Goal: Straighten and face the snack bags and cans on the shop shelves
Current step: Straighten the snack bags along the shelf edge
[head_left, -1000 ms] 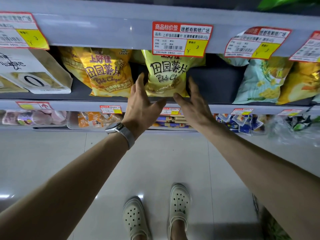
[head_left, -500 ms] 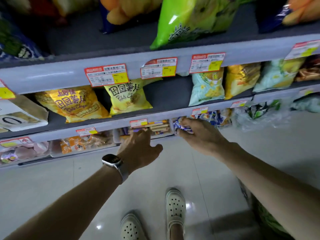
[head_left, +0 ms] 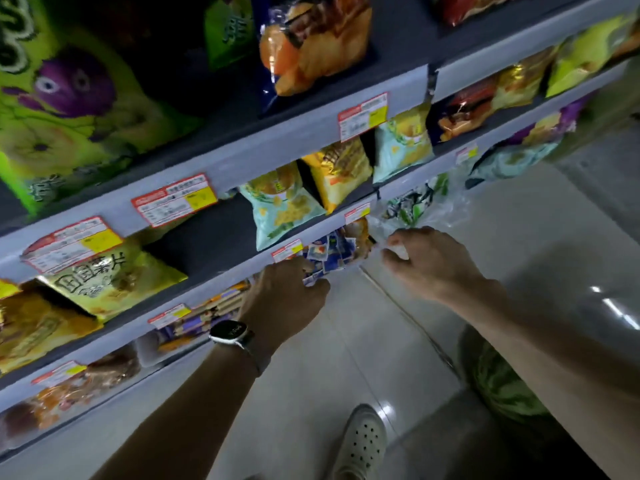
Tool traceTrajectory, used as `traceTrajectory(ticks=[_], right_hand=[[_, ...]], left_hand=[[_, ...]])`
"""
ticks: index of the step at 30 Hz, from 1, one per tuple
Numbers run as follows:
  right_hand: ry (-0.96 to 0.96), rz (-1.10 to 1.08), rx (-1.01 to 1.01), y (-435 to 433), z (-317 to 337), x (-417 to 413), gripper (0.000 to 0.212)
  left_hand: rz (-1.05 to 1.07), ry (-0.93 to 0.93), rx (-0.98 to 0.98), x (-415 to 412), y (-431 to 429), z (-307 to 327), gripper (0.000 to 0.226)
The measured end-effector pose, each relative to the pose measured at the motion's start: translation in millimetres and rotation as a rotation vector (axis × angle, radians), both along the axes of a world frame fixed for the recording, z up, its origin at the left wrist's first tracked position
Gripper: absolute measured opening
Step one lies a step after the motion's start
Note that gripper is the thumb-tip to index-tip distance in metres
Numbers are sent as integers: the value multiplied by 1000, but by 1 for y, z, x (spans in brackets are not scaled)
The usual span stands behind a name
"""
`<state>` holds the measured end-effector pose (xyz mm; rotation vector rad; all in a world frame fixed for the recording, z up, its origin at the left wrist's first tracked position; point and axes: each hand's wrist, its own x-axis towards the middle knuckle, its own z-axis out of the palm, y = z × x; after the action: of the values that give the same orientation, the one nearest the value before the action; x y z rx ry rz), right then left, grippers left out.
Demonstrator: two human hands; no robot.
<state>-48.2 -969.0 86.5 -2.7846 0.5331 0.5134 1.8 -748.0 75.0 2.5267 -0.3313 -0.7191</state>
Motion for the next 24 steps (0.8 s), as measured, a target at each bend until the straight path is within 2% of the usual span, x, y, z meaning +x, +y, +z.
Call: traceTrajectory(ticks=[3, 6, 10, 12, 16, 20, 24], right_hand=[[0, -57, -11, -36, -3, -1, 40], [15, -85, -35, -66, -5, 3, 39], [-14, -144, -17, -97, -16, 23, 39], [-52, -234, 60, -108, -26, 38, 44], [-204, -408, 273, -123, -52, 76, 65], [-409, -529, 433, -130, -68, 110, 77], [-481, -556, 453, -132, -79, 144, 120]], left_hand=[[-10, 44, 20, 2, -34, -9, 36], [35, 61, 9, 5, -57, -20, 63], [103, 26, -38, 18, -81, -31, 60], [176, 34, -87, 30, -92, -37, 69], [330, -9, -191, 55, -113, -53, 60], [527, -39, -388, 84, -139, -66, 72], [690, -34, -478, 100, -155, -78, 79]])
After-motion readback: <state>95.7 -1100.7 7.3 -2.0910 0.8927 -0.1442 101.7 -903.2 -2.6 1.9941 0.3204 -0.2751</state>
